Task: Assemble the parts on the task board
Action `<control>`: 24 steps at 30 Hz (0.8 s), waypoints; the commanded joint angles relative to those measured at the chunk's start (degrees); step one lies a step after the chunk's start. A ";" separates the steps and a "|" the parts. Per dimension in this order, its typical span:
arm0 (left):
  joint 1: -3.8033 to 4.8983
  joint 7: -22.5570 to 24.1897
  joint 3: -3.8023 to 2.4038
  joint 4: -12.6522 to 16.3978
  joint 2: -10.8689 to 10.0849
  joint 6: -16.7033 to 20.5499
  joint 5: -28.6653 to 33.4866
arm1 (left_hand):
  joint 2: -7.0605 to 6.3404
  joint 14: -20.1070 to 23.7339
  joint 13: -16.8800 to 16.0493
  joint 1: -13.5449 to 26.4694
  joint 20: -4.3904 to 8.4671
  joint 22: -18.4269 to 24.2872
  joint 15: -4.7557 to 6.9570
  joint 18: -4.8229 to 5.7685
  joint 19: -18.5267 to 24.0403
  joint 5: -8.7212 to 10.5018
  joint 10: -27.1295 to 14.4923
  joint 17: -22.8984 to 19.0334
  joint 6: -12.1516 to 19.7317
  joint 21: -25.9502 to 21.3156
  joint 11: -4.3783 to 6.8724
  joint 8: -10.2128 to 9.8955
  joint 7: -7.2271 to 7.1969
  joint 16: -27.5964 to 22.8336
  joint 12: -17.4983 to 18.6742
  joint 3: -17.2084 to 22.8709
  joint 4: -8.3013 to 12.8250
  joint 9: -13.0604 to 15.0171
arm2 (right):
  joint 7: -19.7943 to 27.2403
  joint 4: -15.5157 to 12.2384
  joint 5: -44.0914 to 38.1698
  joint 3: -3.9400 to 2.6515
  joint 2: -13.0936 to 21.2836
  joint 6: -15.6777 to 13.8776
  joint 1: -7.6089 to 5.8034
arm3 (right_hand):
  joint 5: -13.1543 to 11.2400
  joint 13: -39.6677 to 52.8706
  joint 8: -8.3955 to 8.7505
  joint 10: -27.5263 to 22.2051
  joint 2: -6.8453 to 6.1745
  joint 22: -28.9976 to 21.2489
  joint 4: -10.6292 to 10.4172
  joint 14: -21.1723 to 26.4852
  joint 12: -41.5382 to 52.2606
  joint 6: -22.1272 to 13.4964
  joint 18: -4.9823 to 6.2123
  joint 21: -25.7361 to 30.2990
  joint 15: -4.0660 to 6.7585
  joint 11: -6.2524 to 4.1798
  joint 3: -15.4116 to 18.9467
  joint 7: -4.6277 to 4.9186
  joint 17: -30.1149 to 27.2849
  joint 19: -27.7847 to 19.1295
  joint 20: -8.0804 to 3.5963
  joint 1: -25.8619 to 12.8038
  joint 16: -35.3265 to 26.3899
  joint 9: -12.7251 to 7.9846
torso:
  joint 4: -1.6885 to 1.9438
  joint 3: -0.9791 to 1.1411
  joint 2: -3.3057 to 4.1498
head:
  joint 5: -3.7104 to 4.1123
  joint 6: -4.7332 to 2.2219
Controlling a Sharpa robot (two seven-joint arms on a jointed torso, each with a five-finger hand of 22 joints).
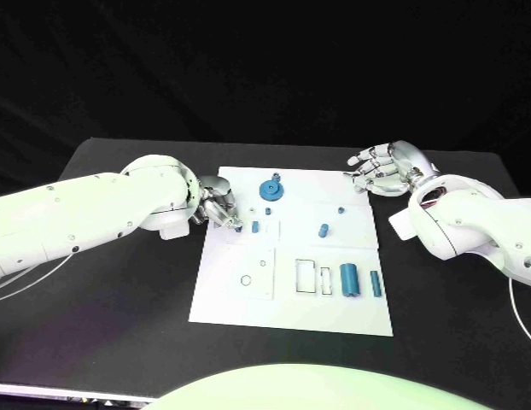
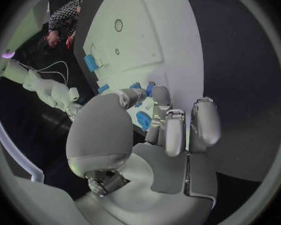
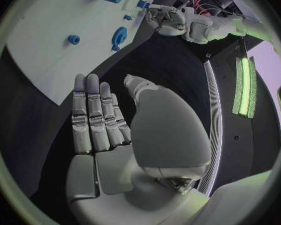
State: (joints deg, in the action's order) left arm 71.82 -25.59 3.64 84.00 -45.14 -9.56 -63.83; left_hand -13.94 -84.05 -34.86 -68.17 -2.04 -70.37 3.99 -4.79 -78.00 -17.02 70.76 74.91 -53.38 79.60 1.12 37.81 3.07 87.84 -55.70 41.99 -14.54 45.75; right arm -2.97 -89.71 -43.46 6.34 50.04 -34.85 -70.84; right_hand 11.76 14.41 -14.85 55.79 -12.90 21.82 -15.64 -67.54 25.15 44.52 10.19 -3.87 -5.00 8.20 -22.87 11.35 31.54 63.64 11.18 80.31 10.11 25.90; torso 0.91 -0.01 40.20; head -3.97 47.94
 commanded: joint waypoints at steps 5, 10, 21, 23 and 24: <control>-0.17 0.86 -0.31 -0.32 0.21 -2.17 2.53 | 0.01 -4.91 0.48 -0.29 0.01 0.15 0.45 0.40 -0.18 -0.36 0.20 11.67 -0.38 0.13 0.24 -0.37 -0.10 0.03 0.06 11.67 12.02 -0.06 | 0.57 0.12 -0.05 -0.01 0.01 0.72 0.07 | -0.34 -0.12 -0.31 -0.20 0.23 -0.14 0.33 0.23 -0.28 -0.37 0.26 0.13 -0.07 0.34 0.11 1.44 -0.10 -0.45 0.02 0.37 -0.32 -0.09 | 0.07 0.06 -0.05 | 0.14 0.01; -0.13 0.82 -0.58 -0.65 0.22 -2.64 2.71 | -0.02 -4.95 0.45 -0.30 0.01 0.03 0.45 0.43 -0.24 -0.39 0.20 11.82 -0.38 0.19 0.24 -0.38 -0.10 0.12 0.05 11.70 12.05 -0.07 | 0.54 0.15 -0.04 -0.01 -0.01 0.76 0.08 | -0.35 -0.22 -0.35 -0.22 0.22 -0.23 0.35 0.28 -0.30 -0.38 0.25 0.14 -0.10 0.35 0.09 1.45 -0.15 -0.49 0.04 0.38 -0.39 -0.10 | 0.06 0.14 -0.07 | 0.06 0.02; -0.08 0.75 -0.70 -1.27 0.38 -3.89 3.04 | -0.27 -5.04 0.43 -0.31 0.02 -0.11 0.46 0.46 -0.30 -0.51 0.17 12.12 -0.47 0.27 0.25 -0.44 -0.12 0.31 0.08 11.74 12.25 -0.11 | 0.42 0.27 -0.04 -0.01 -0.06 0.79 0.09 | -0.36 -0.71 -0.51 -0.28 0.25 -0.77 0.29 0.53 -0.38 -0.49 0.22 0.23 -0.23 0.45 0.07 1.52 -0.37 -0.79 0.15 0.23 -0.79 -0.16 | 0.04 0.12 -0.03 | 0.24 0.28; -0.08 0.74 -0.70 -1.34 0.43 -4.01 3.11 | -0.32 -5.05 0.41 -0.32 0.03 -0.17 0.46 0.47 -0.34 -0.53 0.18 12.14 -0.49 0.31 0.26 -0.45 -0.13 0.32 0.07 11.75 12.30 -0.11 | 0.42 0.27 -0.04 -0.01 -0.06 0.79 0.09 | -0.36 -0.75 -0.52 -0.29 0.25 -0.81 0.30 0.54 -0.39 -0.50 0.22 0.23 -0.24 0.45 0.07 1.52 -0.39 -0.81 0.16 0.23 -0.82 -0.17 | 0.04 0.14 -0.03 | 0.27 0.25; -0.08 0.73 -0.70 -1.41 0.48 -4.12 3.16 | -0.35 -5.06 0.41 -0.32 0.03 -0.21 0.46 0.48 -0.35 -0.55 0.19 12.16 -0.50 0.33 0.26 -0.45 -0.13 0.33 0.07 11.75 12.32 -0.12 | 0.41 0.27 -0.04 -0.01 -0.05 0.79 0.09 | -0.36 -0.75 -0.52 -0.29 0.25 -0.81 0.30 0.54 -0.39 -0.50 0.22 0.23 -0.24 0.45 0.07 1.52 -0.39 -0.81 0.16 0.23 -0.82 -0.17 | 0.02 0.14 -0.03 | 0.28 0.21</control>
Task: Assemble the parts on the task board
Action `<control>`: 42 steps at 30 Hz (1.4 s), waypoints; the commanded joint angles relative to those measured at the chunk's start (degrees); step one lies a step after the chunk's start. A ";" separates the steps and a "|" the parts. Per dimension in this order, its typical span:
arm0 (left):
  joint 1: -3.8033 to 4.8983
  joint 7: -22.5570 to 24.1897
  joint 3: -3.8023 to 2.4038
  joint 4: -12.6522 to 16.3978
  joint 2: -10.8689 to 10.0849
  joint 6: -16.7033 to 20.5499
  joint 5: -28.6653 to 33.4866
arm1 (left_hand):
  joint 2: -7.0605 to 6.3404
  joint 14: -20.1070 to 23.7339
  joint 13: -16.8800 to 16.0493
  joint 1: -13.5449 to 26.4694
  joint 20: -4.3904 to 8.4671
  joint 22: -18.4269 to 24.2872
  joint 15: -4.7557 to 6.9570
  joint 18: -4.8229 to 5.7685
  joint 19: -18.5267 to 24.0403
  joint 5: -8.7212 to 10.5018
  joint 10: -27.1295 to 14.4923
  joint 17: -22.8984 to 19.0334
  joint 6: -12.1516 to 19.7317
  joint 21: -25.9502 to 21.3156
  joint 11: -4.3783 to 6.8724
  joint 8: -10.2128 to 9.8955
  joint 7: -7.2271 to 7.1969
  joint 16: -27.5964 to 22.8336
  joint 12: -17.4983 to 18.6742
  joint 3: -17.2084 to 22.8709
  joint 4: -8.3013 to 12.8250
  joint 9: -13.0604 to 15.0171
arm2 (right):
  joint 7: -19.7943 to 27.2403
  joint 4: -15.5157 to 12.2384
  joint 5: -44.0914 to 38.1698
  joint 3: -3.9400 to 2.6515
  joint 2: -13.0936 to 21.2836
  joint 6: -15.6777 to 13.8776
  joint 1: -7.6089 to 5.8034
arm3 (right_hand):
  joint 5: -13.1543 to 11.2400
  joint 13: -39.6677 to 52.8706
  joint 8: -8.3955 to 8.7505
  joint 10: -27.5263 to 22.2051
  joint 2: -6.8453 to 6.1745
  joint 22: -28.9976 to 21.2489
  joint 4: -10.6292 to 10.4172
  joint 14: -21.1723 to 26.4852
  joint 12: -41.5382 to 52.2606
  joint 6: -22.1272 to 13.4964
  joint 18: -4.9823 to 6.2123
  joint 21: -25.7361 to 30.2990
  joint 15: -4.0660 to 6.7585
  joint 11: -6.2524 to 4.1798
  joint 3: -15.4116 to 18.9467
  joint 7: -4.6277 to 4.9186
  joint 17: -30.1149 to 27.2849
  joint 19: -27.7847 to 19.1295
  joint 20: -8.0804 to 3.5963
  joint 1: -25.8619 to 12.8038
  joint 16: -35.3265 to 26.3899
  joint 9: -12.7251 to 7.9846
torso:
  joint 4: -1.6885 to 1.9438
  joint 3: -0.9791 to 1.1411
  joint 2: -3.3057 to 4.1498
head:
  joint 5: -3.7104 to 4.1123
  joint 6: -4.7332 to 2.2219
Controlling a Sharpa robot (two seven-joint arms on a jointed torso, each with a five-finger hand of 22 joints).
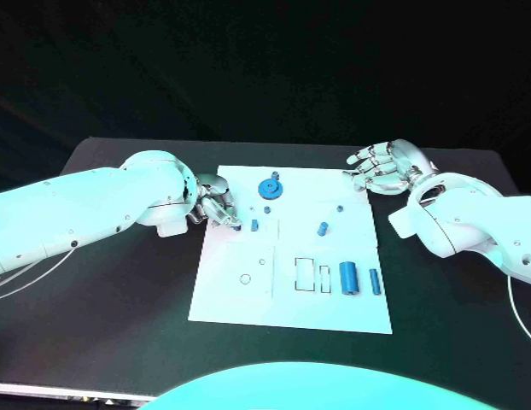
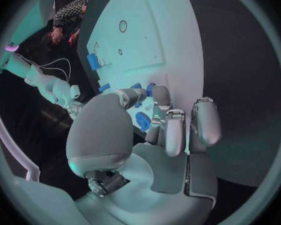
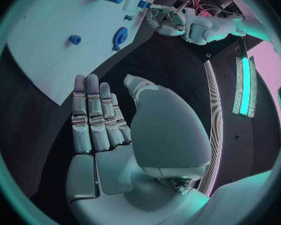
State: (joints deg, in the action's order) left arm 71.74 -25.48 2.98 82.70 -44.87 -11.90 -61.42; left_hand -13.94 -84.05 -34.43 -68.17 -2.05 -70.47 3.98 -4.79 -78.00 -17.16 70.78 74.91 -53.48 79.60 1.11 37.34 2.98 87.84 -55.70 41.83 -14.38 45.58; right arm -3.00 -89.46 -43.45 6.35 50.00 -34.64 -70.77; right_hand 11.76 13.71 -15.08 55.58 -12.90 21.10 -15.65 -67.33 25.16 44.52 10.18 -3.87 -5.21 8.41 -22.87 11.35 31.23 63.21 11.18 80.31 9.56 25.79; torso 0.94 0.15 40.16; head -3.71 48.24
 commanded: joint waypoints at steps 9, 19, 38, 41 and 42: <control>0.08 0.34 -0.04 -0.73 0.59 -2.97 0.92 | -0.39 -5.07 -0.08 -0.33 0.03 -0.07 0.47 0.47 -0.33 -0.43 0.20 12.18 -0.43 0.32 0.28 0.01 -0.04 0.35 0.04 11.92 12.20 0.04 | 0.42 -0.05 -0.07 -0.02 0.02 0.55 0.02 | -0.36 -0.20 -0.33 -0.11 0.23 -0.26 0.33 0.40 -0.42 -0.54 0.23 0.24 -0.06 0.26 0.05 1.54 -0.15 -0.48 0.19 0.24 -0.39 -0.08 | -0.01 0.01 0.04 | 0.04 0.01; 0.15 0.06 -0.03 -1.70 1.34 -3.22 0.91 | -0.46 -5.06 -0.20 -0.34 0.04 -0.01 0.47 0.45 -0.28 -0.47 0.25 12.15 -0.48 0.29 0.28 -0.01 -0.04 0.32 -0.03 11.94 12.26 0.03 | 0.39 -0.09 -0.09 -0.02 -0.01 0.54 0.02 | -0.36 -0.26 -0.35 -0.12 0.22 -0.32 0.34 0.42 -0.43 -0.56 0.23 0.24 -0.07 0.27 0.05 1.55 -0.17 -0.51 0.20 0.25 -0.43 -0.09 | -0.03 -0.04 0.02 | 0.02 0.09; 0.13 -2.84 0.16 -2.63 3.20 -2.55 -0.54 | -0.08 -4.93 0.39 -0.12 0.04 0.15 0.44 0.42 -0.14 -0.43 0.15 11.72 -0.54 0.21 0.21 -0.16 0.05 0.06 0.35 12.05 11.95 -0.04 | -0.13 -0.11 -0.42 -0.02 -0.05 0.79 0.02 | -0.37 -0.62 -0.43 -0.21 0.16 -0.72 0.35 0.57 -0.49 -0.70 0.23 0.25 -0.16 0.35 0.08 1.61 -0.33 -0.71 0.29 0.17 -0.71 -0.15 | 0.03 -0.13 -0.02 | 0.08 0.20; 0.13 -3.02 0.18 -2.63 3.28 -3.25 -0.83 | -0.07 -4.93 0.40 -0.11 0.04 0.26 0.44 0.39 -0.08 -0.42 0.14 11.73 -0.53 0.15 0.20 -0.18 0.06 0.06 0.36 12.05 11.94 -0.04 | -0.12 -0.12 -0.42 -0.02 -0.06 0.79 0.02 | -0.37 -0.71 -0.45 -0.24 0.15 -0.83 0.36 0.62 -0.50 -0.75 0.23 0.25 -0.18 0.37 0.08 1.63 -0.38 -0.76 0.32 0.16 -0.78 -0.17 | 0.07 -0.09 -0.02 | 0.11 0.18; 0.13 -3.06 0.19 -2.62 3.30 -3.46 -0.90 | -0.07 -4.93 0.40 -0.11 0.04 0.26 0.44 0.39 -0.08 -0.42 0.14 11.73 -0.53 0.15 0.20 -0.18 0.06 0.06 0.36 12.05 11.94 -0.04 | -0.11 -0.12 -0.42 -0.02 -0.07 0.80 0.02 | -0.37 -0.71 -0.45 -0.24 0.15 -0.83 0.36 0.62 -0.50 -0.75 0.23 0.25 -0.18 0.37 0.08 1.63 -0.38 -0.76 0.32 0.16 -0.78 -0.17 | 0.07 -0.09 -0.02 | 0.11 0.18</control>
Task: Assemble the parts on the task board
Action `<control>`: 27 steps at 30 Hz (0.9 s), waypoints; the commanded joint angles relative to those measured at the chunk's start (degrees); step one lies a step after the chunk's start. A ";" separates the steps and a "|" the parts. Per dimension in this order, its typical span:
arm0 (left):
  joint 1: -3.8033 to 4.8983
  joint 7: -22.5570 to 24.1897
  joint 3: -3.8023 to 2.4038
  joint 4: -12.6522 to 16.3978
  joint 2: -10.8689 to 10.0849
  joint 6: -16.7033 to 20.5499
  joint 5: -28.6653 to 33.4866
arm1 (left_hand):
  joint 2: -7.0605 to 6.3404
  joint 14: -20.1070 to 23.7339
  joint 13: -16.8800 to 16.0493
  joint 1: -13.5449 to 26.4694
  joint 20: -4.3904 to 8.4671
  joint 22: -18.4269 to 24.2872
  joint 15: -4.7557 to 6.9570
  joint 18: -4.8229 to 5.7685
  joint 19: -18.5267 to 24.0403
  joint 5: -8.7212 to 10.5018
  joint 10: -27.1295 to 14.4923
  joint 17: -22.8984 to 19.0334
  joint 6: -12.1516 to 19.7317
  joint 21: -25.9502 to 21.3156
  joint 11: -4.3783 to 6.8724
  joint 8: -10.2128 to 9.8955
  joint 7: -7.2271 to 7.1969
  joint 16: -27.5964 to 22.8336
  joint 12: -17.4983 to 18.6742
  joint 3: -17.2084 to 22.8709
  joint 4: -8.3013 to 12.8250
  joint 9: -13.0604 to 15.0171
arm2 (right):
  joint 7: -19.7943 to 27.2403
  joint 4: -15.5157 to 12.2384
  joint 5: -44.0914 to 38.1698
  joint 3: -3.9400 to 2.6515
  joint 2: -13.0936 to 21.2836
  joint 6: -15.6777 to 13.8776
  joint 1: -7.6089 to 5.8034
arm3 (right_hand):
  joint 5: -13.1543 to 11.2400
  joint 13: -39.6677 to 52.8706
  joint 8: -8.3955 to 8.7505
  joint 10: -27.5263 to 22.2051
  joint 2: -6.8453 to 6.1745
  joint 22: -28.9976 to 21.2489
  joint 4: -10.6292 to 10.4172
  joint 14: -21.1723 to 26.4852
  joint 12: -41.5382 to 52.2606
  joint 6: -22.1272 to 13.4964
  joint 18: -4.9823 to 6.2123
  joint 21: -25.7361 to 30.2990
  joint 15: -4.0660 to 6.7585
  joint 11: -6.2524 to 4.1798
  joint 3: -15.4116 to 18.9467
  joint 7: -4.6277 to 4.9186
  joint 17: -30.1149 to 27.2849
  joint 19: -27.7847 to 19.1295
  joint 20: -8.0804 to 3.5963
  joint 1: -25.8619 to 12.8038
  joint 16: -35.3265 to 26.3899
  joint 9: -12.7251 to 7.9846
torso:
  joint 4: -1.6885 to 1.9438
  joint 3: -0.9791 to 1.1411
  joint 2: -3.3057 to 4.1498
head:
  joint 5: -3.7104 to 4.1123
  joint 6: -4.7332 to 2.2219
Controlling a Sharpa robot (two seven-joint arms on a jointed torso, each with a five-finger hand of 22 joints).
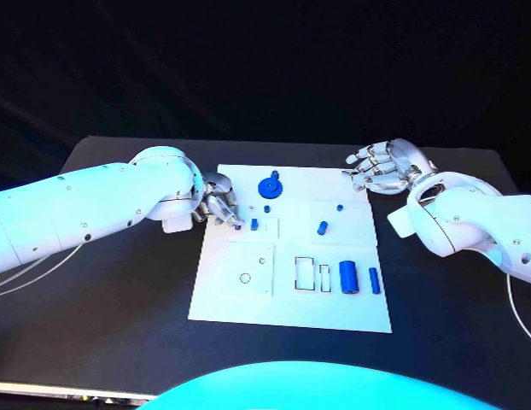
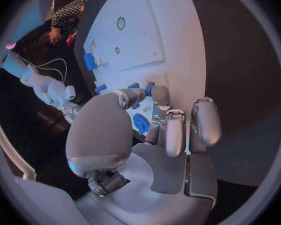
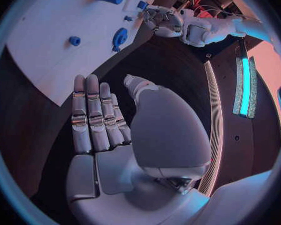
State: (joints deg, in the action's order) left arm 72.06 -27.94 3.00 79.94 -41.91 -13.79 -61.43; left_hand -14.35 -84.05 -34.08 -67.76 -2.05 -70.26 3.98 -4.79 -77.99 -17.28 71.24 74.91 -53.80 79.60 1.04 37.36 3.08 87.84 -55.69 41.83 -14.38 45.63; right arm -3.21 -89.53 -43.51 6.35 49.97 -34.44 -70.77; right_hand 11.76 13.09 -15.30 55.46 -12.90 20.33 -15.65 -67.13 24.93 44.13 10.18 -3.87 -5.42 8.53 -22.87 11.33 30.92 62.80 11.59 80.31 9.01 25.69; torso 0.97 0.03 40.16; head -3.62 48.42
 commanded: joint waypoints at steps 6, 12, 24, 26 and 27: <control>-0.19 -0.72 0.20 0.17 0.27 -1.97 -1.07 | 0.45 -4.93 0.09 -0.11 -0.02 0.80 0.33 0.24 0.45 -0.10 -0.39 11.75 -0.06 -0.27 0.15 -0.36 0.07 0.07 0.45 11.77 11.59 -0.11 | 0.21 -0.05 -0.36 -0.02 -0.01 0.63 0.01 | -0.39 -0.30 -0.29 -0.15 0.10 -0.31 0.28 0.47 -0.27 -0.46 0.23 0.24 -0.04 0.31 0.17 1.71 -0.17 -0.46 -0.03 -0.03 -0.38 -0.11 | 0.05 0.00 0.02 | 0.14 0.02; -0.18 -0.59 0.21 0.00 -0.03 -0.24 -0.43 | 0.25 -4.69 0.26 4.46 -0.18 1.74 0.35 0.06 1.18 1.30 -0.28 11.03 0.34 -1.13 0.38 -1.18 -0.55 -0.43 0.49 4.10 6.98 -0.25 | 0.50 -0.05 0.09 -0.02 0.05 0.20 0.01 | -0.42 -0.65 -0.41 -0.18 0.15 -0.76 -0.10 0.50 -0.23 -0.60 0.24 0.21 -0.14 0.39 0.45 1.77 -0.31 -0.59 0.08 -0.63 -0.61 -0.17 | 0.01 0.02 0.00 | 0.20 -0.07; -0.20 -0.45 0.18 0.31 -0.67 1.88 -0.29 | 0.60 -4.28 0.54 12.52 -0.45 3.47 -0.07 -0.25 1.88 4.31 -2.29 9.79 0.05 -2.62 -0.30 -3.13 0.17 -1.30 0.53 -13.04 -2.46 -1.35 | 1.24 0.07 0.92 -0.02 0.07 -0.63 0.02 | -0.36 -3.33 -1.54 -2.29 0.80 -4.46 -0.44 2.96 -0.21 -1.90 0.20 0.30 -1.24 1.27 2.42 2.47 -2.06 -3.16 1.18 -1.96 -2.99 -0.61 | -0.01 -0.06 0.00 | 0.28 -0.33; -0.20 -0.40 0.17 0.36 -0.80 2.47 -0.03 | 0.67 -4.26 0.52 12.61 -0.45 3.55 -0.06 -0.27 1.92 4.44 -2.30 9.74 0.05 -2.67 -0.29 -3.15 0.16 -1.34 0.49 -13.33 -2.46 -1.36 | 1.33 0.08 1.08 -0.02 0.06 -0.68 0.03 | -0.35 -3.41 -1.59 -2.33 0.83 -4.58 -0.45 3.03 -0.20 -1.95 0.21 0.29 -1.27 1.29 2.47 2.49 -2.12 -3.23 1.21 -1.95 -3.04 -0.62 | 0.01 -0.05 0.01 | 0.25 -0.36; -0.21 -0.37 0.17 0.37 -0.86 2.72 0.14 | 0.74 -4.24 0.63 12.67 -0.45 3.64 -0.05 -0.29 1.96 4.53 -2.36 9.68 0.04 -2.73 -0.28 -3.16 0.15 -1.38 0.54 -13.52 -2.47 -1.36 | 1.37 0.09 1.15 -0.02 0.06 -0.71 0.04 | -0.35 -3.47 -1.61 -2.37 0.85 -4.65 -0.45 3.07 -0.19 -1.98 0.21 0.29 -1.29 1.31 2.50 2.51 -2.17 -3.27 1.23 -1.95 -3.08 -0.63 | 0.01 -0.02 0.00 | 0.24 -0.43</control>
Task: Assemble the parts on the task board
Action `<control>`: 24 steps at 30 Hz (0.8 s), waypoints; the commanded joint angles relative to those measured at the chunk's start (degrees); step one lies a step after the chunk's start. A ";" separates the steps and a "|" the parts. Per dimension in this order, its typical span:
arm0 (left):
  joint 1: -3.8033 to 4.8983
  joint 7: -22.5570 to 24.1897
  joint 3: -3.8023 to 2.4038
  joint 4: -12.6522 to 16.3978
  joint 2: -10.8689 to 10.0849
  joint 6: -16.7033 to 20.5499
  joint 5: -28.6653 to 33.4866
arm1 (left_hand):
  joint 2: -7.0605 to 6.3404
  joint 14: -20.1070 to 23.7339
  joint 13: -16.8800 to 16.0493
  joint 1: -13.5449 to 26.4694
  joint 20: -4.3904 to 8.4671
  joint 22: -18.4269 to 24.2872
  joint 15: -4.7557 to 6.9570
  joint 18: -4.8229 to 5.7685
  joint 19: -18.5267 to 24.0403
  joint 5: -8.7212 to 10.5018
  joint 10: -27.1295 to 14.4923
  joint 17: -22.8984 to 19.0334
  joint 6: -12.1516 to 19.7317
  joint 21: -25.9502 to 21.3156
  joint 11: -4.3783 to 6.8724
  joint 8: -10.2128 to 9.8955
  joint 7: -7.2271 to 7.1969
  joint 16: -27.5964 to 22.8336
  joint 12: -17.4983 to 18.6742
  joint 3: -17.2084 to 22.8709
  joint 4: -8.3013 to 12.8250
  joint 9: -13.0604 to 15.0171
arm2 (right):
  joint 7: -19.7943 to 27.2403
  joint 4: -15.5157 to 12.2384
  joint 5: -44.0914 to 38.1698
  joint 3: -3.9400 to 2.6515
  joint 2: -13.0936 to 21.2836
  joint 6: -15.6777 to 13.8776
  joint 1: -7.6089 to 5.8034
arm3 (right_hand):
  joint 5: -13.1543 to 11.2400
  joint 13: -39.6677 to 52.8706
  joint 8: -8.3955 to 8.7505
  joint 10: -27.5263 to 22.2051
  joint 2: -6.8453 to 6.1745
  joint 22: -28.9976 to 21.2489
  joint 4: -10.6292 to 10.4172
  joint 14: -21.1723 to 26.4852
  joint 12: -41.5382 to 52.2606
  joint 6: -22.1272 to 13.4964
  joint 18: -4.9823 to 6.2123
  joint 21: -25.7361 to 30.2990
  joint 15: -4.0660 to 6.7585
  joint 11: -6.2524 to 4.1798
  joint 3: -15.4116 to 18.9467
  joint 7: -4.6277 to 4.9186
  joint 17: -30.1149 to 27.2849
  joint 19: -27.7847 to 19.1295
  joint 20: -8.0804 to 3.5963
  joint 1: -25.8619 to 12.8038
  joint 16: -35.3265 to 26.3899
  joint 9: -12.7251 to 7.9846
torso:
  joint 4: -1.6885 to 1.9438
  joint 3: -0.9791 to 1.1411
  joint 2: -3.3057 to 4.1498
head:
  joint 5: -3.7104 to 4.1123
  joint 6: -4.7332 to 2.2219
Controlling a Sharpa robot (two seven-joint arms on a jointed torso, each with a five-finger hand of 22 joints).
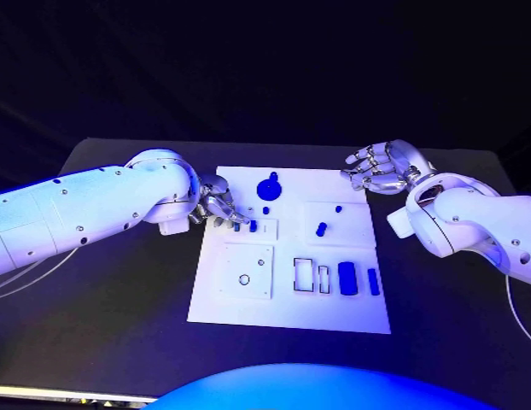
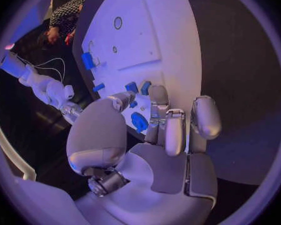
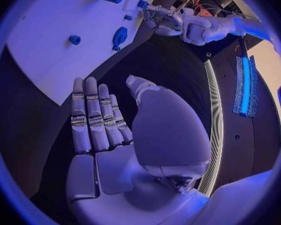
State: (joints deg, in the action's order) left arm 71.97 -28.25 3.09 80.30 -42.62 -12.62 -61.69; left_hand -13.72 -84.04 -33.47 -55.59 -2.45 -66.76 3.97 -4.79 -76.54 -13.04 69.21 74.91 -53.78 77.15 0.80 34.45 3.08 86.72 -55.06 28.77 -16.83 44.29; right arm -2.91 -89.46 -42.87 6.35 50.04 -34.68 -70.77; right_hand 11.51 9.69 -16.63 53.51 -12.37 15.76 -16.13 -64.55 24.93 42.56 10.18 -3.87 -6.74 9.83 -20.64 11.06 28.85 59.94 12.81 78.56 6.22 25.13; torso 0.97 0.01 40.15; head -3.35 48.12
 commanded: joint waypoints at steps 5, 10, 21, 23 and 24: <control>-0.13 0.04 0.06 0.24 -0.35 2.65 0.80 | 0.16 -4.16 0.35 0.52 -0.05 0.67 -0.05 -0.41 0.83 0.32 -0.48 9.42 0.03 -0.59 -0.05 -0.27 0.15 -0.43 0.13 -0.56 -0.01 -0.02 | 1.20 0.04 0.67 -0.02 -0.06 -0.52 0.09 | -0.11 -0.24 -0.35 -0.53 0.40 -0.29 -0.02 0.61 -0.17 -0.53 0.22 0.27 -0.02 0.06 0.36 2.82 -0.23 -0.51 0.08 -0.25 -0.39 -0.11 | 0.02 0.01 -0.04 | -0.01 -0.21; -0.14 0.71 -0.06 0.69 -0.74 4.61 0.96 | 0.56 -4.37 -0.65 0.33 -0.03 0.65 0.00 -0.41 0.81 0.23 -0.12 10.07 -0.23 -0.62 0.04 -0.03 0.03 0.00 -0.58 -0.93 0.05 0.11 | 1.26 0.05 0.78 -0.02 -0.09 -0.46 0.16 | -0.11 -0.31 -0.38 -0.58 0.44 -0.38 -0.02 0.64 -0.15 -0.58 0.22 0.26 -0.04 0.08 0.39 2.84 -0.28 -0.56 0.10 -0.25 -0.43 -0.12 | -0.02 0.00 -0.02 | 0.01 -0.42; -0.13 12.55 -1.31 1.92 -2.00 10.72 7.48 | 3.67 3.53 3.58 -3.90 -1.61 21.67 -2.19 -4.25 14.41 -1.70 -9.62 -5.34 7.64 -15.77 -2.67 -1.22 3.05 -12.23 3.56 -2.27 0.06 0.62 | 1.51 0.10 0.40 -0.02 -0.32 -0.81 0.28 | -0.08 -0.61 -0.51 -0.82 0.53 -0.74 0.12 0.82 -0.12 -0.80 0.24 0.24 -0.12 0.15 0.45 2.91 -0.50 -0.73 0.19 -0.01 -0.59 -0.17 | 0.09 0.07 -0.03 | 0.35 -0.90; -0.12 14.92 -1.40 2.13 -2.17 12.42 9.36 | 3.97 10.43 4.82 -6.28 -3.10 29.93 -3.95 -5.60 19.67 -1.60 -13.93 -15.21 10.72 -23.83 -4.40 -2.59 4.68 -21.52 5.41 -2.24 0.09 -0.59 | 1.66 0.14 -0.12 -0.02 -0.34 -1.03 0.28 | -0.08 -0.61 -0.51 -0.82 0.53 -0.74 0.12 0.82 -0.12 -0.80 0.24 0.24 -0.12 0.15 0.45 2.91 -0.50 -0.73 0.19 -0.01 -0.59 -0.17 | 0.02 0.05 0.01 | 0.46 -1.01; -0.12 15.91 -1.43 2.19 -2.23 13.31 9.93 | 4.09 12.12 5.55 -7.85 -3.68 31.00 -4.48 -5.60 19.65 -1.64 -15.45 -17.83 11.83 -25.40 -5.09 -3.33 5.48 -24.09 6.32 -2.01 0.11 -1.44 | 1.71 0.16 -0.28 -0.02 -0.36 -1.09 0.28 | -0.08 -0.63 -0.54 -0.83 0.55 -0.77 0.13 0.83 -0.11 -0.80 0.24 0.24 -0.13 0.15 0.44 2.91 -0.52 -0.75 0.20 0.02 -0.61 -0.17 | -0.02 0.00 0.02 | 0.46 -1.02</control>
State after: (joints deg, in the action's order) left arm 71.84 -19.55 1.71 82.26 -44.82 -3.93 -56.43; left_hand -9.65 -72.83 -28.04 -63.26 -5.92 -36.51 -0.42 -9.74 -57.32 -14.50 54.19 58.35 -42.19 52.49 -4.22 31.16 8.46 63.86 -48.91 26.64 -16.75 42.90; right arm -2.30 -89.35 -42.30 6.35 49.72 -35.18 -70.52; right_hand 11.52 9.13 -16.85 53.11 -12.37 15.07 -15.97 -64.16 24.93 42.17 10.18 -3.87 -6.75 9.84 -20.49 11.04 28.40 59.74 13.02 78.57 5.94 25.02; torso 0.99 0.03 40.14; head -2.96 47.15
